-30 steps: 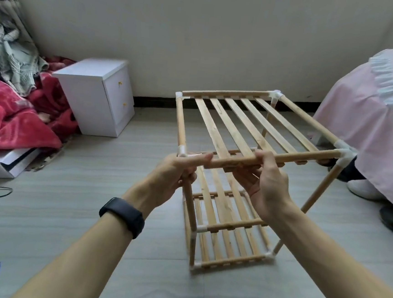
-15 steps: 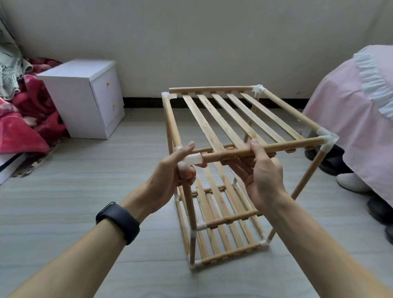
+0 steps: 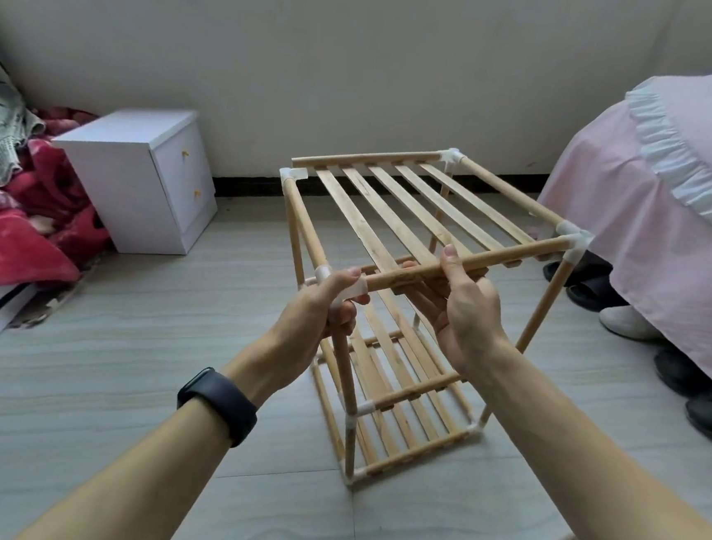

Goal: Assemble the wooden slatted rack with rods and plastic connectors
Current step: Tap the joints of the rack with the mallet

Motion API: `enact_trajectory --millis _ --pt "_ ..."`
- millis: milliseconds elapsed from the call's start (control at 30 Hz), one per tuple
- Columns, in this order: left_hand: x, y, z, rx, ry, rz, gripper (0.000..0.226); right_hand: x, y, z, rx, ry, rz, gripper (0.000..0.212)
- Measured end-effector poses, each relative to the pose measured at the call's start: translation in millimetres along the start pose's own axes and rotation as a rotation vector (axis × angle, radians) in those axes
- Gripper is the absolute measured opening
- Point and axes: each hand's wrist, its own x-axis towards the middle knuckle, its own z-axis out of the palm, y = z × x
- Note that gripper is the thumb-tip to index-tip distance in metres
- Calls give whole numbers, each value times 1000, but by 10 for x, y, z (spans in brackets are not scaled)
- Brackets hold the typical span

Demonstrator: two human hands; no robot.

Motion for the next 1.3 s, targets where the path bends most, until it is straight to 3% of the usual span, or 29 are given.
enact_trajectory --millis 233,533,633,733,867,967,1000,1067,1167,1233,1300 --pt "-36 26 157 54 168 20 36 -31 24 125 -41 95 1 48" --pt "-225 65 321 148 -11 84 43 -139 -14 242 -309 15 33 42" --pt "-190 44 175 197 28 71 56 3 -131 81 -346 -6 70 48" --pt "-108 -18 -20 199 249 114 56 162 -277 -116 -345 -67 114 45" --pt "16 -9 -391 199 770 183 40 315 -473 -268 -434 -40 117 27" --pt "89 32 -643 197 966 147 49 327 -626 -263 -742 94 2 59" --pt "121 45 -724 196 980 117 55 277 -676 -231 -838 124 -31 60" --pt "167 103 -843 182 940 77 60 134 -690 -148 -1060 162 -125 49" --pt "266 171 -944 116 723 84 39 -169 -483 -2 -1543 243 -456 54" --pt "301 226 -963 86 569 47 48 -391 -253 159 -1716 146 -720 52" --pt "339 261 -974 50 518 9 65 -481 -19 267 -1787 10 -788 53"
